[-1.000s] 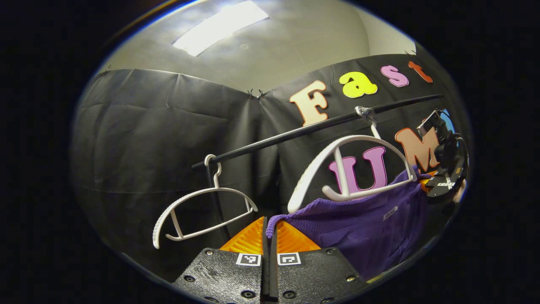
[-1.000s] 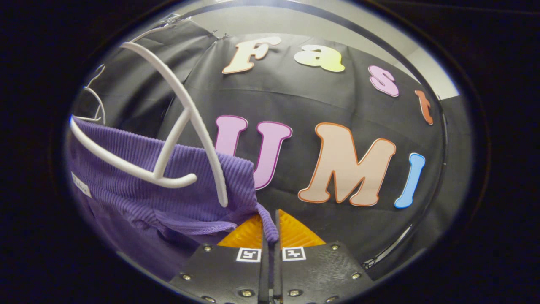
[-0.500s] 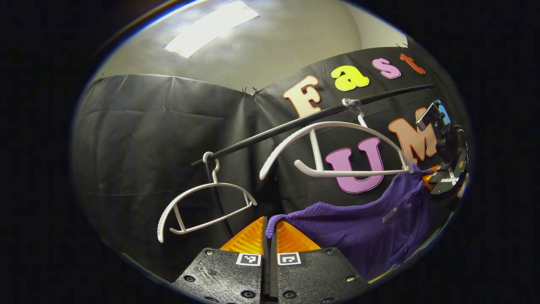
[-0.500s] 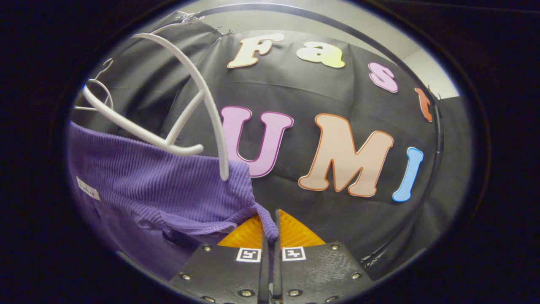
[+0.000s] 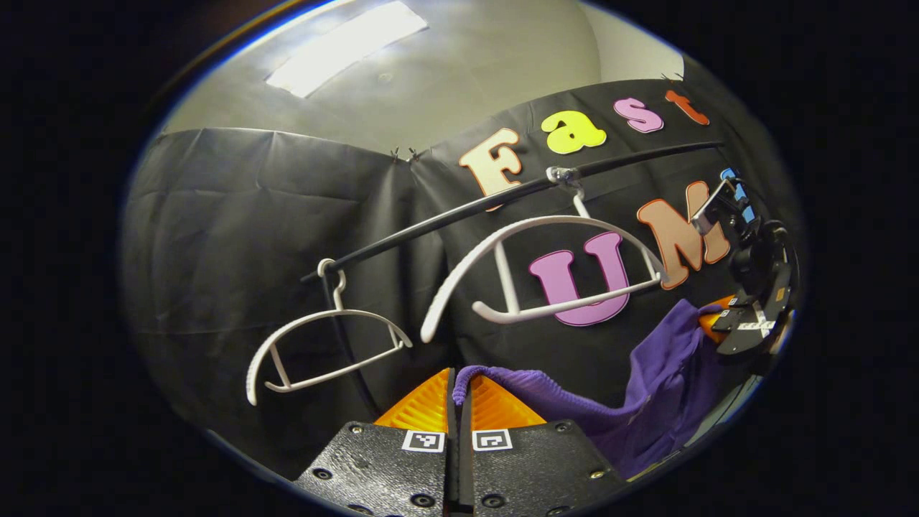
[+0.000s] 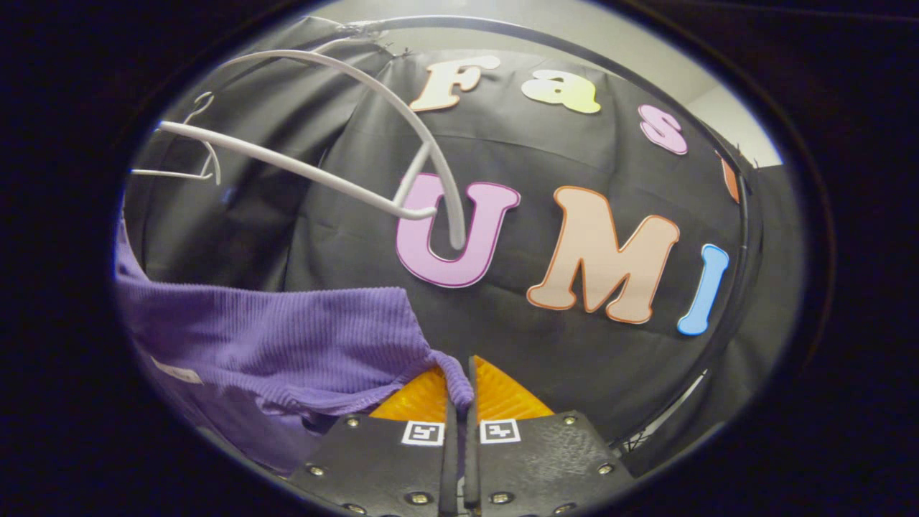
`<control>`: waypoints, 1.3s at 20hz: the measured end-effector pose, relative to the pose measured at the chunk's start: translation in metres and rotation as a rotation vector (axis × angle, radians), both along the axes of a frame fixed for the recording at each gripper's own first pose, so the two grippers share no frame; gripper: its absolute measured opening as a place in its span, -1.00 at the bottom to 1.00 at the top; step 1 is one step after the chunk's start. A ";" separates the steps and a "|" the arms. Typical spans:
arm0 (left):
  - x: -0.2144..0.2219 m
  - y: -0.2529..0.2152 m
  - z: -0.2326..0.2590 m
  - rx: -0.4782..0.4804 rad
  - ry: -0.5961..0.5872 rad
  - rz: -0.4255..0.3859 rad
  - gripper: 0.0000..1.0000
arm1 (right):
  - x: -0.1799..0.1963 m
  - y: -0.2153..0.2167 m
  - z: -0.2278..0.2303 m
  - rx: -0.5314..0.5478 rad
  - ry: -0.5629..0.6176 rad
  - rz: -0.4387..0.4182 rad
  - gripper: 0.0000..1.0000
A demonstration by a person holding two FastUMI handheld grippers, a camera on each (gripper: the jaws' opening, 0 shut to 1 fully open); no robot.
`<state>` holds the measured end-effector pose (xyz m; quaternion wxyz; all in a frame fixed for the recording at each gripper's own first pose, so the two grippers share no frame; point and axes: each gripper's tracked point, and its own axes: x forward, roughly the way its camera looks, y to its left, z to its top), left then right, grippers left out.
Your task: Grasp the clothes on the hanger with both hands and then place them into the laundry hamper below.
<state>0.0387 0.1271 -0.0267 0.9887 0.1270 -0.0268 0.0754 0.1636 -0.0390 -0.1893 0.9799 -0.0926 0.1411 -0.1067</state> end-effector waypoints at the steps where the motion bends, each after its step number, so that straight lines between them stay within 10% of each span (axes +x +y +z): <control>1: 0.002 -0.007 -0.005 -0.008 0.008 -0.017 -1.00 | -0.002 0.006 -0.001 0.005 0.001 0.012 -0.91; 26: 0.047 -0.109 -0.189 -0.255 0.445 -0.257 -1.00 | -0.065 0.096 -0.118 0.167 0.302 0.134 -0.91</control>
